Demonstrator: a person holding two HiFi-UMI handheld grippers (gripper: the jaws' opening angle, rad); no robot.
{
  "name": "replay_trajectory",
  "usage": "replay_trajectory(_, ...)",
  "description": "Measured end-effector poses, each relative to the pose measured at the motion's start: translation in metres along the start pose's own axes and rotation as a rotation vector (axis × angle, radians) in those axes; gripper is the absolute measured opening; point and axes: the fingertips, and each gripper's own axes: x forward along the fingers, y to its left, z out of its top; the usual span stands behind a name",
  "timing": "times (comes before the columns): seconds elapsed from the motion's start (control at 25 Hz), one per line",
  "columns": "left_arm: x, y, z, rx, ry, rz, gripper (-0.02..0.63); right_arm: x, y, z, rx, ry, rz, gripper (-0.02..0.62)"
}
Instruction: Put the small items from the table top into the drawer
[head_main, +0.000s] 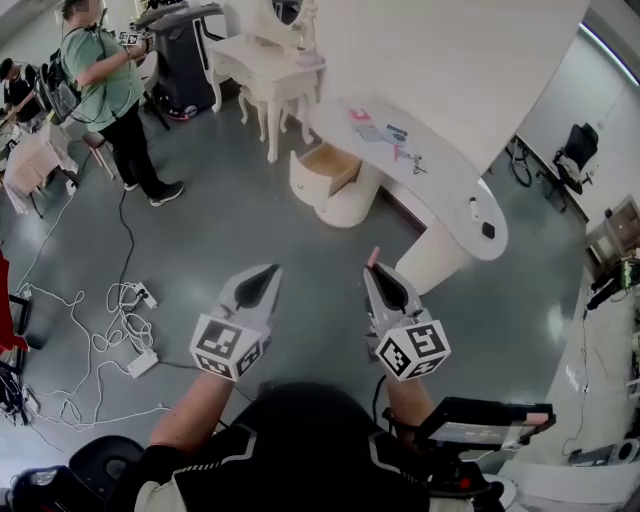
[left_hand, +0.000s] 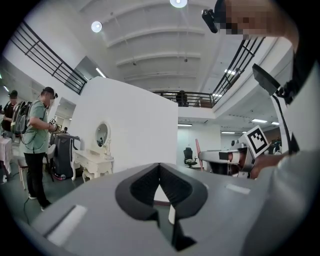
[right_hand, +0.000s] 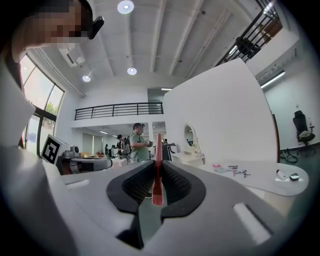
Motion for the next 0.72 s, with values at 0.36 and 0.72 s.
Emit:
replay_trajectory(0.36,-0.018,0.028,-0.008,0.007,-0.003,-0.069,0.000,0.018,0.033,-0.012,-0.010,0.011,-0.045,0.051)
replay_trajectory(0.72,0.006,0.051,-0.008,-0.002,-0.009,-0.064,0.000,0.044,0.018,-0.012,-0.025,0.010,-0.050,0.051)
